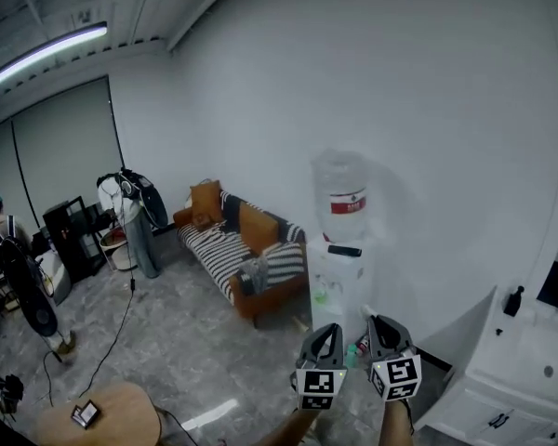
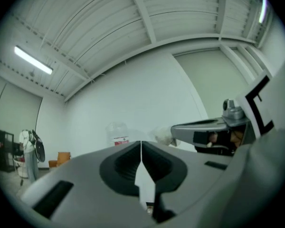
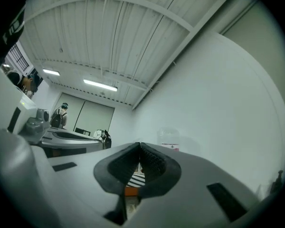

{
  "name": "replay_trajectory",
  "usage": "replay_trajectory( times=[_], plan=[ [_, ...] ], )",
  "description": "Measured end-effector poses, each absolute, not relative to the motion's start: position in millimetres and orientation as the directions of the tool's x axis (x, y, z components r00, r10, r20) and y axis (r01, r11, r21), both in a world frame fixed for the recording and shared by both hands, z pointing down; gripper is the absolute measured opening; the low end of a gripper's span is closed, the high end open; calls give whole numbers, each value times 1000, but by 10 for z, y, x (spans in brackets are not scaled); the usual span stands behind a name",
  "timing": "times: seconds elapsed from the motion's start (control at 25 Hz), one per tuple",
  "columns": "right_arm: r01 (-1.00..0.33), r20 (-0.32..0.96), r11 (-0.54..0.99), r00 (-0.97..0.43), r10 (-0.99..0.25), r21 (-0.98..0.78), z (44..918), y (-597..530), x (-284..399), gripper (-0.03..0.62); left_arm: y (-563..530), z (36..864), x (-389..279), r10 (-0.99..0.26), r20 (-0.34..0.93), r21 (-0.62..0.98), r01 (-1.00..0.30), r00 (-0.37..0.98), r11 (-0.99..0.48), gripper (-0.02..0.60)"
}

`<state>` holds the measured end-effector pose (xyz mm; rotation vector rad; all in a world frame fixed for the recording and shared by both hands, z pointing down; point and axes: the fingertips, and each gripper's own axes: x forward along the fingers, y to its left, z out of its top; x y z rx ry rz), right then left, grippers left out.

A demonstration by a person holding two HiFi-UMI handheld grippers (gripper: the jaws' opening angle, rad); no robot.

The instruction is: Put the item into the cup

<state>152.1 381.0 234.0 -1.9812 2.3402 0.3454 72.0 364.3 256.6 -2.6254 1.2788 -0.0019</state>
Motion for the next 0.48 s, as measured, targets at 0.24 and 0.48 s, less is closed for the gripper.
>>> replay_trajectory(
  times=[0.24,0.48],
  plan=[
    [-987,-247,140,-156,-957,80,2174,2885,1659,12,2607,2531,668,-779,-111,-156,-785,618,-600,14],
    [-972,-193,218,-230,-954,84,2166,1898,1372,12,1543,2435,504,-806,-117,-82,-815,580,-574,14]
  ],
)
